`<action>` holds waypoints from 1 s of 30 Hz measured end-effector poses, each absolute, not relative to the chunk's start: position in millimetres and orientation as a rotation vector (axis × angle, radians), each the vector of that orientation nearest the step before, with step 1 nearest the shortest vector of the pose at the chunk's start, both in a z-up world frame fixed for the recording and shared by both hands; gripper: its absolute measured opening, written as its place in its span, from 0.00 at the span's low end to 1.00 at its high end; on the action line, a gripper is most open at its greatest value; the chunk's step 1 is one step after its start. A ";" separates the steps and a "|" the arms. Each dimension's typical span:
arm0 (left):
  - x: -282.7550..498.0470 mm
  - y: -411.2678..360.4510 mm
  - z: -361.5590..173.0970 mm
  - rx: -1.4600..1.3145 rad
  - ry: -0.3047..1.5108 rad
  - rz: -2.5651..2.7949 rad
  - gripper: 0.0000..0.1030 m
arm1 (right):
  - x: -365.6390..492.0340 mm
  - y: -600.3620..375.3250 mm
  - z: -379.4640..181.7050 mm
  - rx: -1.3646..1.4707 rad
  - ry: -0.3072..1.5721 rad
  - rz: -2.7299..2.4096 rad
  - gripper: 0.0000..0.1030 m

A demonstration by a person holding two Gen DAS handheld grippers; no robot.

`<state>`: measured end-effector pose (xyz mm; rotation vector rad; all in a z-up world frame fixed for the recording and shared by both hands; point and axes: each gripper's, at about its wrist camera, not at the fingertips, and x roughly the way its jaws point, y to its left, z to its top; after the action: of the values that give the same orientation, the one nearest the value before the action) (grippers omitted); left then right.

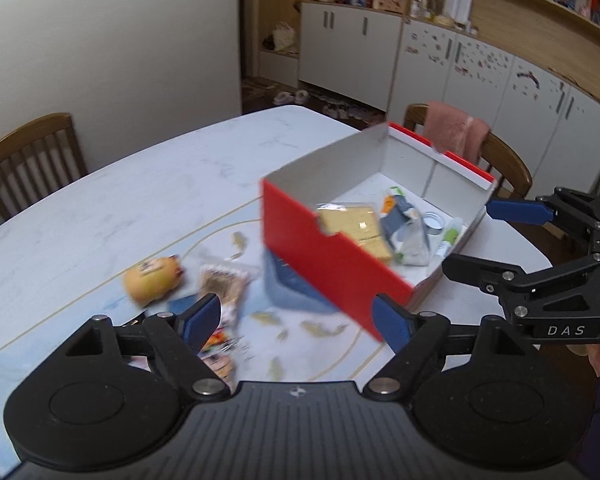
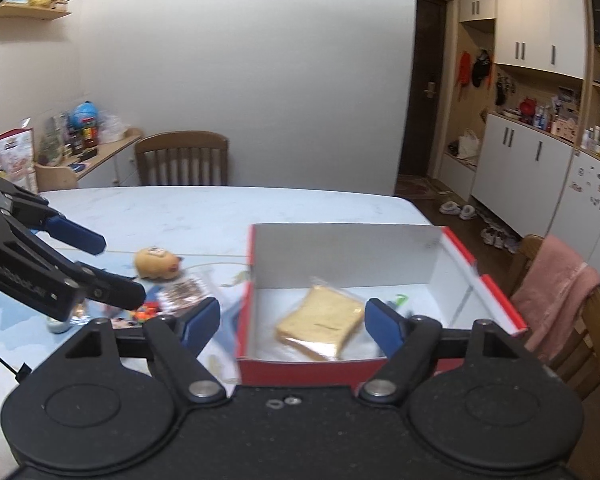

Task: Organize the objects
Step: 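Move both grippers back toward the correction tape and snacks on the table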

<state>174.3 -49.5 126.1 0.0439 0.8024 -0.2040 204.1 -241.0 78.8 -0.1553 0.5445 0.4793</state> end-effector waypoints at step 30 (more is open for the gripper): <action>169.0 136.9 6.9 -0.162 1.026 0.209 0.90 | 214.4 -64.8 11.0 -0.243 0.764 0.599 0.84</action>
<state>169.0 136.9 6.9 -0.1618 1.0258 0.2088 214.4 -64.8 11.0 -0.2426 0.7644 0.5987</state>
